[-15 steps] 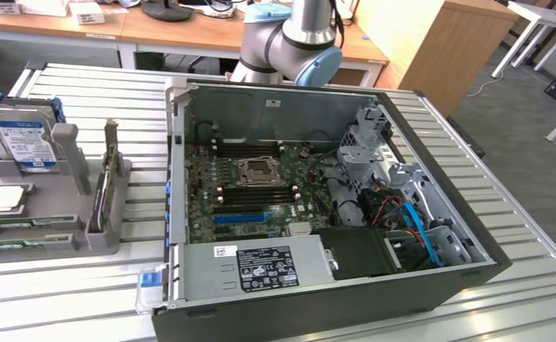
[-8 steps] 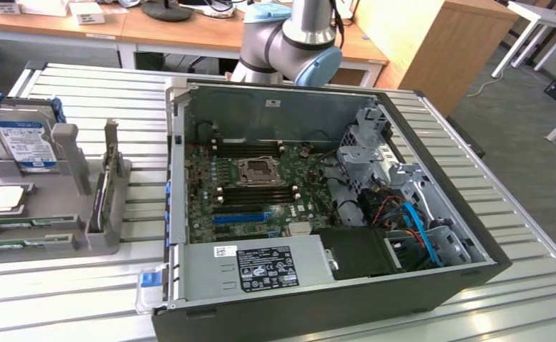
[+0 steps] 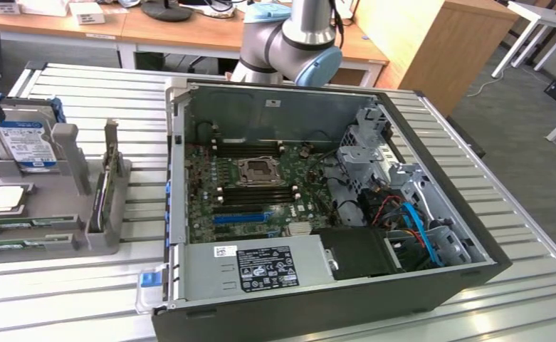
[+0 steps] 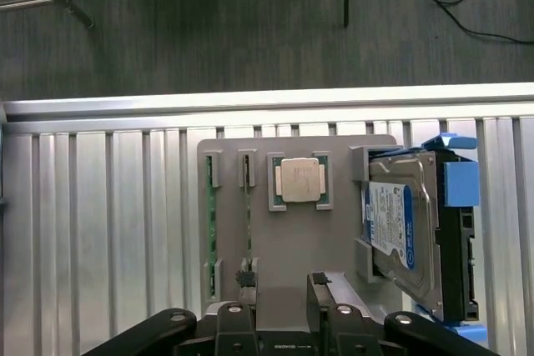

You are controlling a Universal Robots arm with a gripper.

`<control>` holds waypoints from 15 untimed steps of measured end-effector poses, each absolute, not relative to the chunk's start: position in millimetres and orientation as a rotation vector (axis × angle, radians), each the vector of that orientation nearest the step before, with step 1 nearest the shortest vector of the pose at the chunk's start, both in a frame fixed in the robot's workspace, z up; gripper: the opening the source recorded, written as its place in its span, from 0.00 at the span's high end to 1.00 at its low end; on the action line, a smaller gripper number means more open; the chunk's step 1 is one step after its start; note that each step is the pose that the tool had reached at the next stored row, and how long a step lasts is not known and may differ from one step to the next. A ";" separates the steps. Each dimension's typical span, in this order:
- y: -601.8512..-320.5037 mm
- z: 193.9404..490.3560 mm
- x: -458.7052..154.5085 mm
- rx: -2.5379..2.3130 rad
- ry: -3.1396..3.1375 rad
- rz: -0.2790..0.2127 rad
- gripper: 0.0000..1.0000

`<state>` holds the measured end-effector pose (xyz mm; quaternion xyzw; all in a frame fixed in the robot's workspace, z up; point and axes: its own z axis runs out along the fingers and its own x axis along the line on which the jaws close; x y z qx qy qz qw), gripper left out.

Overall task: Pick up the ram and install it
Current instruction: 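Pick up the ram and move it above insertion slot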

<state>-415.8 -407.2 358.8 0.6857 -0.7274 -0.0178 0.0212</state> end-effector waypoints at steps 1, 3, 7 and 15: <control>-407.2 357.0 -415.8 2.126 -2.255 -0.055 0.63; -407.2 353.6 -415.8 2.126 -2.254 -0.055 0.63; -407.2 346.2 -415.8 2.127 -2.254 -0.055 0.63; -407.2 331.8 -415.8 2.128 -2.252 -0.055 0.63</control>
